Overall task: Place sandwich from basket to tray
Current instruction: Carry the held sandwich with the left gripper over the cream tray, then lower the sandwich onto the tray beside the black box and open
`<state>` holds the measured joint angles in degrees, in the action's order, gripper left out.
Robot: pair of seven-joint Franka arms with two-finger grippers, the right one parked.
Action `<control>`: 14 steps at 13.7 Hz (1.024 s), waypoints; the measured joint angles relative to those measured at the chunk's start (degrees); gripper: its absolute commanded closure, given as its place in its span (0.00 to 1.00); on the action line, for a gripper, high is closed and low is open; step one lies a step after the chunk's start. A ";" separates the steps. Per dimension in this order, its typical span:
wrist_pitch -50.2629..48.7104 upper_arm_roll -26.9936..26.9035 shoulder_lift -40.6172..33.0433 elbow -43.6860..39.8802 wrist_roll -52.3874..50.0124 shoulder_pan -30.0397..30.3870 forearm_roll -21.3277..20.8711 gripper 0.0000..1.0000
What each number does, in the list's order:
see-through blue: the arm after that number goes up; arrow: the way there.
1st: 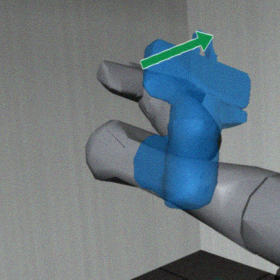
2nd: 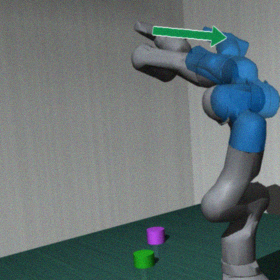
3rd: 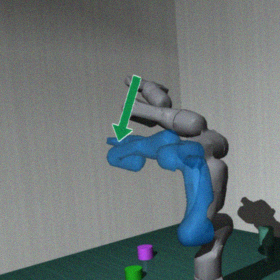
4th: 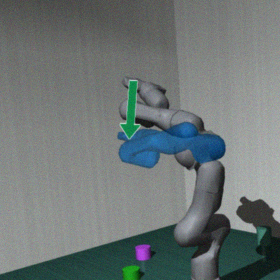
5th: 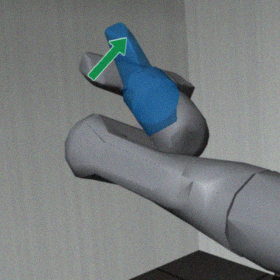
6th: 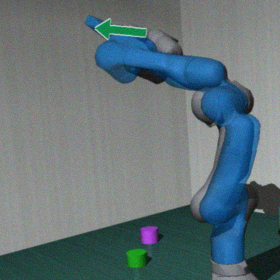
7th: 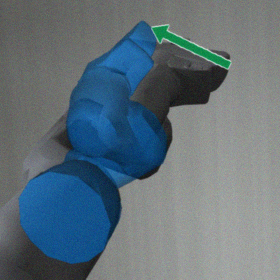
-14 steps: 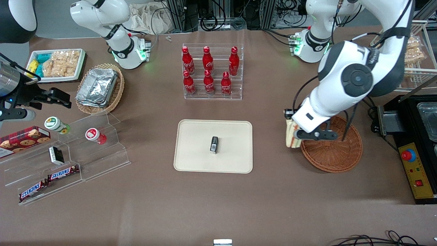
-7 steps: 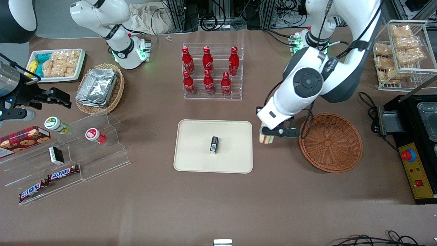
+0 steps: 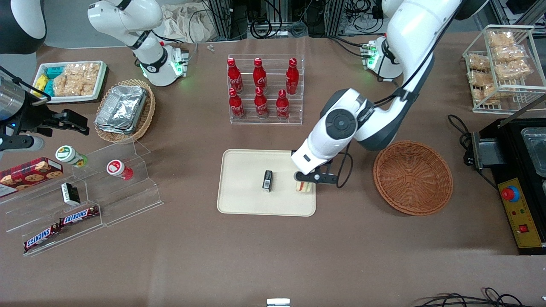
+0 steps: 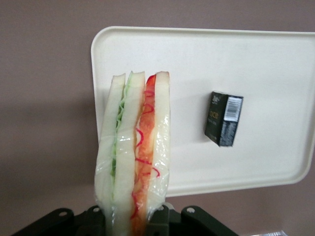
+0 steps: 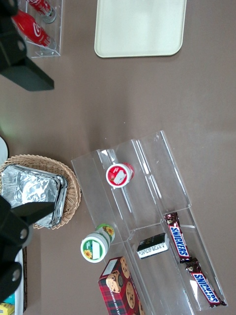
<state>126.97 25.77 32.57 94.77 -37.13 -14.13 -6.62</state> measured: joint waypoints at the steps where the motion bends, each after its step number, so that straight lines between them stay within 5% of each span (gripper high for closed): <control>1: 1.75 0.00 1.72 -0.05 -2.45 -0.35 -2.72 1.00; 4: 5.42 -0.01 5.64 -0.25 -6.09 -0.70 -7.98 1.00; 10: 5.70 -0.19 8.03 -0.65 -6.27 -0.69 -10.82 1.00; 11: 5.70 -0.19 8.37 -0.65 -6.27 -0.70 -10.93 0.88; 12: 5.70 -0.20 8.68 -0.65 -6.27 -0.70 -10.99 0.62; 13: 5.70 -0.22 8.89 -0.65 -6.27 -0.69 -11.03 0.51; 14: 5.71 -0.24 8.98 -0.65 -6.27 -0.69 -11.09 0.28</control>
<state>132.68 25.54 41.55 94.12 -43.41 -14.82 -17.70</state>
